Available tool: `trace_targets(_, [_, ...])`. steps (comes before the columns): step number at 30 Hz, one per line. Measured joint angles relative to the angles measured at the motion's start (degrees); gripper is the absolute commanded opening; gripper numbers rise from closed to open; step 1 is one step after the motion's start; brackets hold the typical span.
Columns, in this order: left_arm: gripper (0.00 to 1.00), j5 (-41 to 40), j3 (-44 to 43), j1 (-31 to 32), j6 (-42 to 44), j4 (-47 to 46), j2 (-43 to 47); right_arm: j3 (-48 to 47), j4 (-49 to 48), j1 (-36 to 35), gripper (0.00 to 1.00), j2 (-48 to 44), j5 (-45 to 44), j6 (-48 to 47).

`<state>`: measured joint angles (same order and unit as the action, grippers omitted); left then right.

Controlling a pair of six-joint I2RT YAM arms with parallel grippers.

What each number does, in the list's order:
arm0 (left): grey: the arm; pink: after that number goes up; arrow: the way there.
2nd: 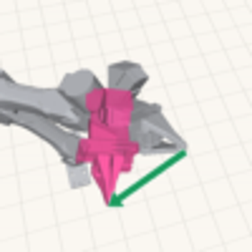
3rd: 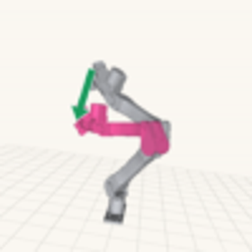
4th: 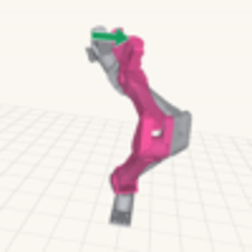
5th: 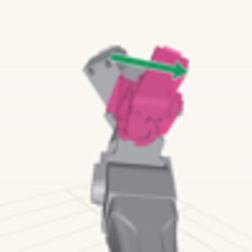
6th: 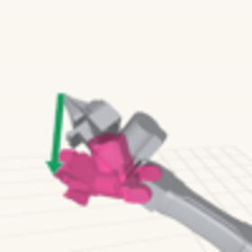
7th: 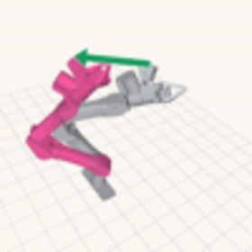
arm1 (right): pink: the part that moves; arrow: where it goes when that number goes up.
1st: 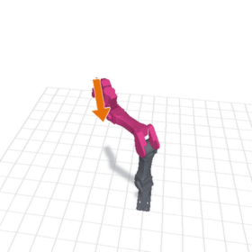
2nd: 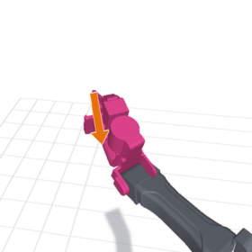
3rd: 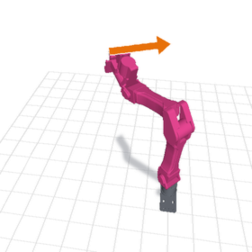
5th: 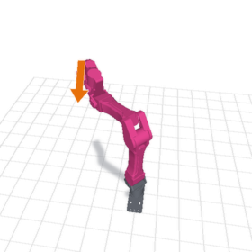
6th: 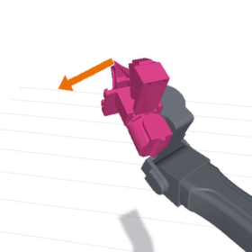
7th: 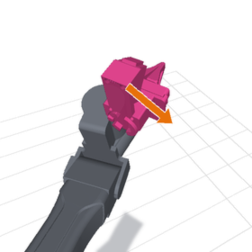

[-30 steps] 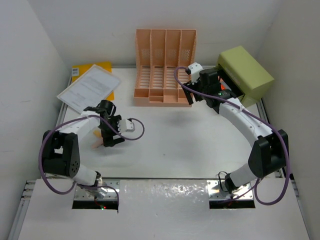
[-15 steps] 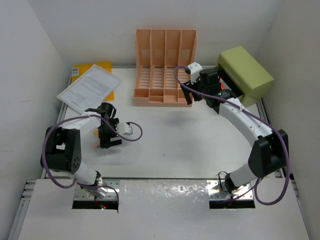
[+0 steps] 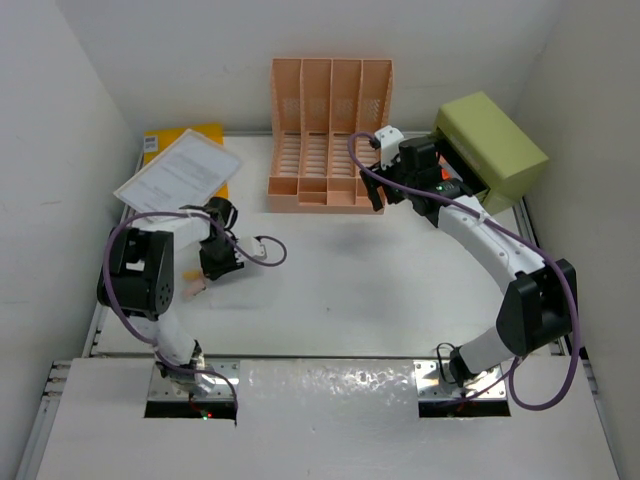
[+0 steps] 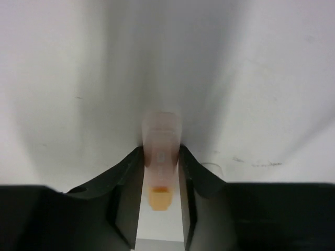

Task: Organize the desk

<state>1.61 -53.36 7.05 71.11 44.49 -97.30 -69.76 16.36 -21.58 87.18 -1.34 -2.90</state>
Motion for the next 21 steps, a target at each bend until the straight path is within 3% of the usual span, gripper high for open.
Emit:
trace_targets(1, [0.08,0.28,-0.92,0.02,-0.55,0.00,-0.70,0.00,0.22,0.02,0.82,-0.02,0.02,0.04])
trace_targets(2, [0.00,0.70,-1.81,0.00,-1.07,-0.09,-1.31,0.00,0.37,0.02,0.82,-0.02,0.02,0.15])
trace_targets(8, [0.00,5.49,-5.57,-0.02,-6.69,-2.78,-3.48,1.75,-0.07,0.02,0.82,-1.29,0.57,1.46])
trace_targets(13, [0.00,12.79,-13.79,-0.52,-20.11,-4.87,-8.02,4.55,-1.29,0.00,0.81,-2.80,3.91,4.44])
trace_targets(17, [0.00,26.80,-26.23,-3.41,-31.43,-3.23,-10.84,8.24,-4.37,-0.96,0.76,-4.87,6.19,8.85])
trace_targets(21, [0.00,41.72,-34.23,-7.39,-40.04,-1.66,-10.73,9.18,-7.76,-6.64,0.78,-5.20,5.33,11.50])
